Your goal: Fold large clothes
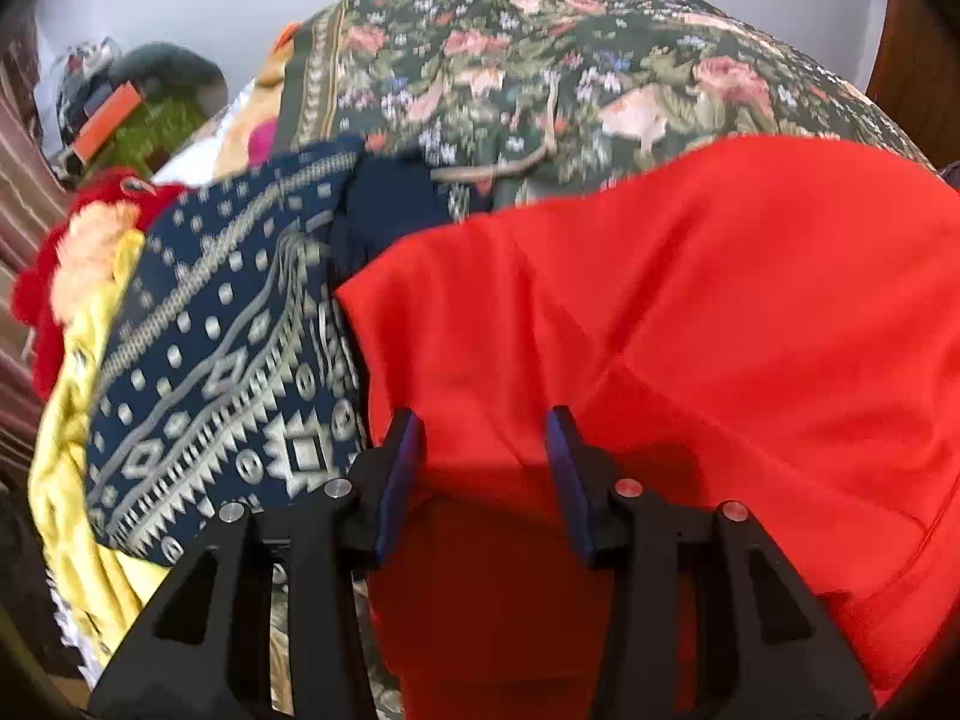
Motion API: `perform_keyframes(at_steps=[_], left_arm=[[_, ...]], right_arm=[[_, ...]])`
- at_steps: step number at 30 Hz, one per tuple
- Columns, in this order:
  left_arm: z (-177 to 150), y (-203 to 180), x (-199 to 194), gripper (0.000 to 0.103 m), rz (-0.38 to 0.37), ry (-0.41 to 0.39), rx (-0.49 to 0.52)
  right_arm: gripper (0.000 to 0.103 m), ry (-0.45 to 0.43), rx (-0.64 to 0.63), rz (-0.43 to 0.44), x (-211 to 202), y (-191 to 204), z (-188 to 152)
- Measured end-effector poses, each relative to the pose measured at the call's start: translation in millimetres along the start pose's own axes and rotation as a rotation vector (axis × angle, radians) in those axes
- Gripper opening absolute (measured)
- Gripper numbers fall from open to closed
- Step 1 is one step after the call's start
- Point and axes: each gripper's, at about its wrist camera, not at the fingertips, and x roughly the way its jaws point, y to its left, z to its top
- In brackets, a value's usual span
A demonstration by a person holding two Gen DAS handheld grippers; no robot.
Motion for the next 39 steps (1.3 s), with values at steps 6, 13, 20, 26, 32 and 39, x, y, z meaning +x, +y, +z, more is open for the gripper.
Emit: perform_keyframes(at_steps=[6, 13, 20, 26, 32, 39], left_arm=[[-9, 0, -4, 0.046, 0.044, -0.013, 0.04], [-28, 18, -20, 0.049, 0.113, -0.009, 0.05], [-43, 31, -62, 0.049, 0.061, -0.026, 0.053], [-53, 31, -119, 0.06, -0.028, -0.095, 0.03], [-65, 33, -165, 0.072, -0.112, -0.141, -0.015], [-101, 46, -183, 0.077, -0.182, -0.117, -0.091]], right_arm=[[0.101, 0.034, 0.084, 0.067, 7, -23, -12], [0.101, 0.035, 0.05, 0.035, -12, -33, -32], [0.101, 0.0, 0.089, 0.09, -63, -53, -44], [0.101, -0.079, 0.097, 0.199, -129, -52, -54], [0.102, -0.108, 0.102, 0.282, -186, -45, -81], [0.102, -0.059, 0.148, 0.338, -208, -49, -135]])
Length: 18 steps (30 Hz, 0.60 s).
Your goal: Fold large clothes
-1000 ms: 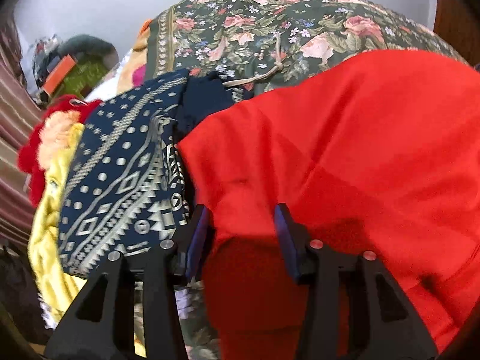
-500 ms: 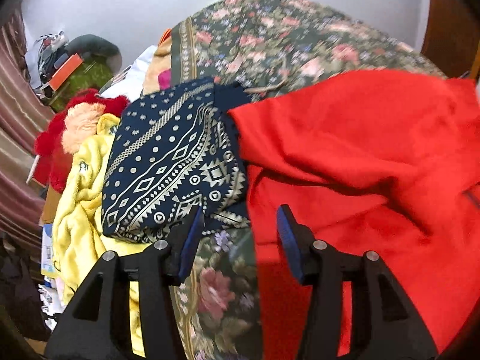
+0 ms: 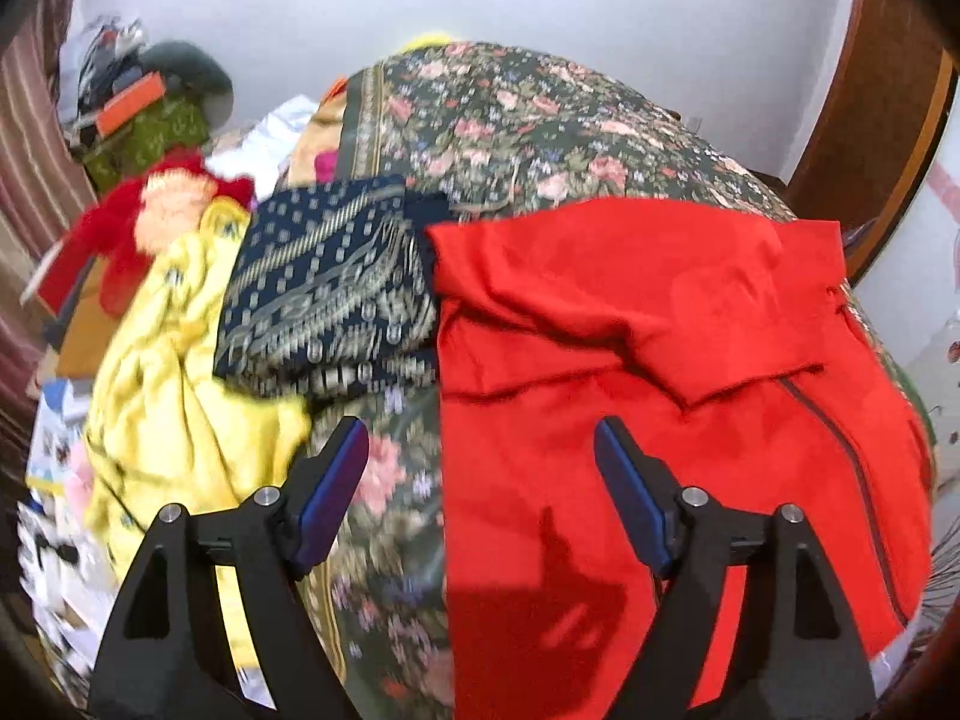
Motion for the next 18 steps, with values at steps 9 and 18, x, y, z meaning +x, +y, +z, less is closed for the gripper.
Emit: perform_keyframes(at_steps=[9, 18], left_arm=[[-68, 34, 1, 0.077, -0.012, 0.108, -0.112], [-137, 45, 14, 0.077, -0.127, 0.234, -0.235]], right_arm=[[0.102, 0.082, 0.137, 0.045, -4, -17, -74], [0.101, 0.152, 0.243, 0.127, 12, -17, -126]])
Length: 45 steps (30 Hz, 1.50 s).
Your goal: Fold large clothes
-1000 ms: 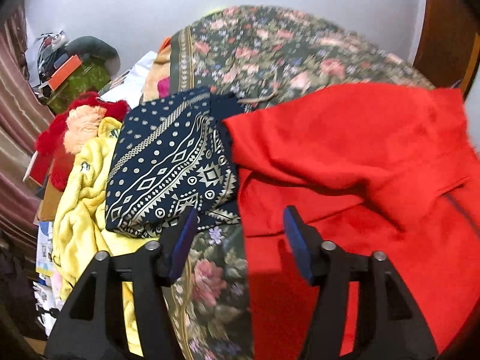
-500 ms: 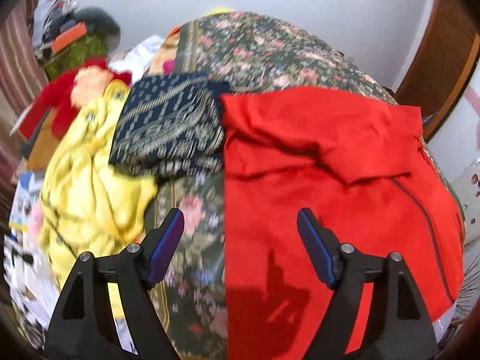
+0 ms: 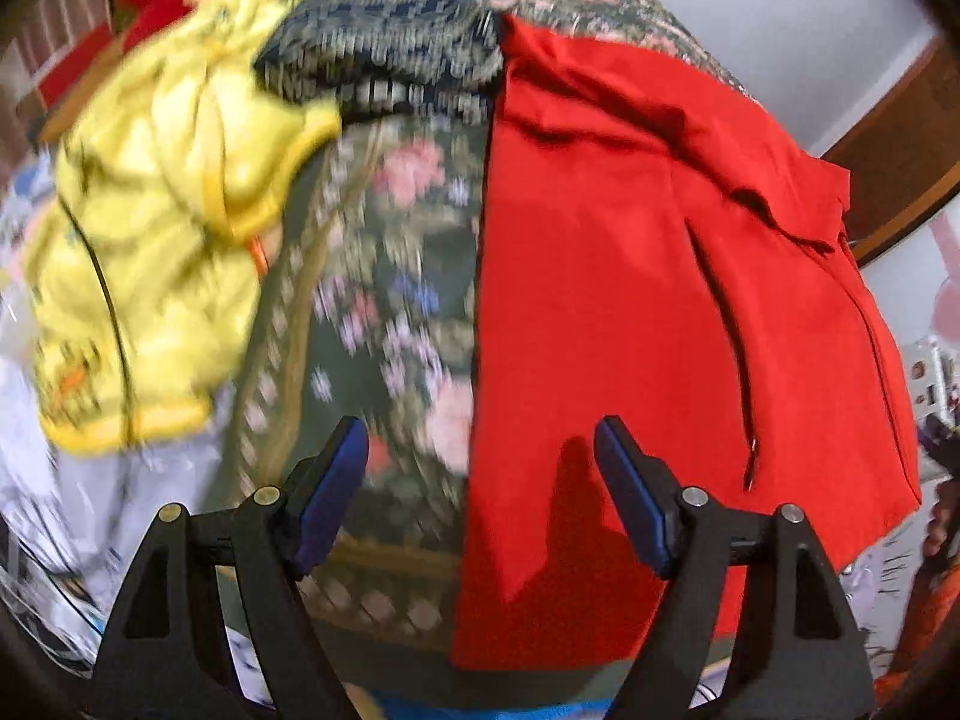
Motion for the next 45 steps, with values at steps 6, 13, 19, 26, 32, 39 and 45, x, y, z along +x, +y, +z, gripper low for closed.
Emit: perform_keyframes(at_steps=[6, 13, 19, 26, 32, 39, 45], left_arm=[[-22, 8, 12, 0.077, -0.046, 0.019, -0.078], [-31, -19, 3, 0.065, -0.144, -0.001, -0.015], [-25, -35, 1, 0.01, -0.192, -0.015, -0.008], [3, -57, -22, 0.006, -0.115, -0.117, 0.077], [44, -83, -62, 0.006, -0.083, -0.266, 0.161], [115, -107, -90, 0.006, -0.064, -0.412, 0.197], [189, -114, -73, 0.006, -0.04, -0.45, 0.149]], right_arm=[[0.09, 0.011, 0.028, 0.014, 11, -1, -18], [0.055, -0.008, 0.033, 0.091, 10, 3, -24], [0.011, -0.011, 0.003, 0.144, 11, 11, -17], [0.008, -0.099, -0.111, 0.106, -7, 38, 10], [0.007, -0.197, -0.174, 0.11, -24, 57, 52], [0.007, -0.287, -0.238, 0.083, -24, 84, 126], [0.007, -0.345, -0.246, 0.047, -4, 99, 207]])
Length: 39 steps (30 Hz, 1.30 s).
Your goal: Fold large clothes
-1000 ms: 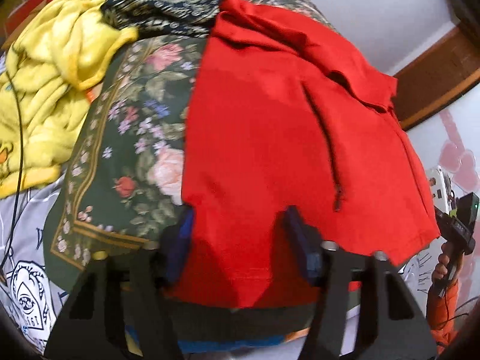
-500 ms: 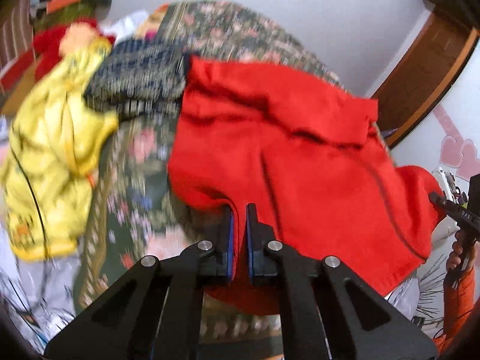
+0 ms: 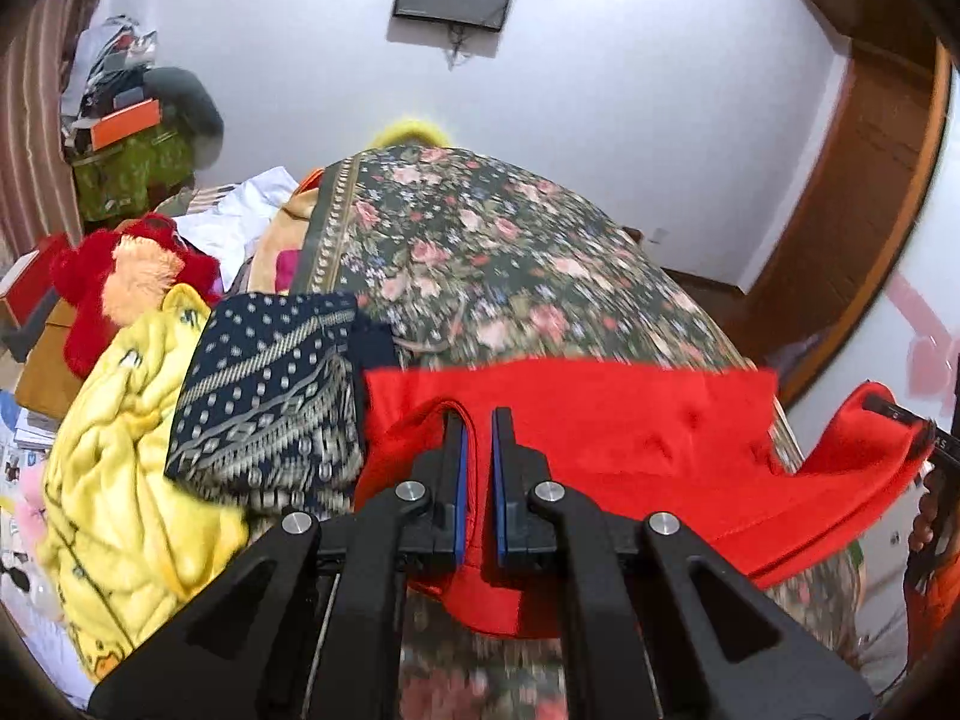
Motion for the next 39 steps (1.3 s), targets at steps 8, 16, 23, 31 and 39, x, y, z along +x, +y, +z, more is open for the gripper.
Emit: perform_keyframes(at_steps=[8, 16, 23, 31, 39], left_arm=[[40, 18, 113, 0.006, 0.072, 0.103, -0.066], [11, 54, 226, 0.007, 0.131, 0.272, -0.124], [2, 47, 247, 0.009, 0.166, 0.291, -0.059], [23, 52, 225, 0.017, 0.127, 0.32, -0.126], [68, 17, 119, 0.054, 0.205, 0.089, 0.06]], right_arm=[[0.007, 0.079, 0.022, -0.091, 116, -30, 51], [0.007, 0.185, 0.087, -0.123, 203, -82, 35], [0.029, 0.131, 0.032, -0.18, 183, -94, 43], [0.034, 0.054, 0.091, -0.364, 105, -139, 65], [0.034, 0.068, -0.055, -0.269, 71, -73, 58]])
